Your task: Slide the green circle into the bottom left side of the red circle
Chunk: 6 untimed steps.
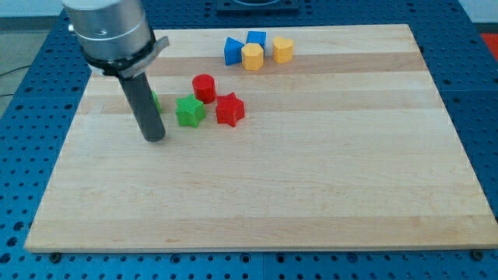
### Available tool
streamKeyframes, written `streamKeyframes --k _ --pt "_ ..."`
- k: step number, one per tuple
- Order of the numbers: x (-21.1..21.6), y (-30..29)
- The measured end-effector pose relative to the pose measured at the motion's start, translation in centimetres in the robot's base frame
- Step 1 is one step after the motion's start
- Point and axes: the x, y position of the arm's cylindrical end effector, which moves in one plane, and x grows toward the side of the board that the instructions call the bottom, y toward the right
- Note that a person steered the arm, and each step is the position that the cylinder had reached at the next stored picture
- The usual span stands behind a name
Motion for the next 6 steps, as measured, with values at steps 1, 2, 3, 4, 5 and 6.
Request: streamKeyframes --k 1,2,3,4,5,6 --pt "-2.4 1.4" --pt "-2.6 7.6" --pt "-1.8 7.6" --pt "3.9 -1.3" --pt "-0.4 -8.7" --pt "-4.6 -4.9"
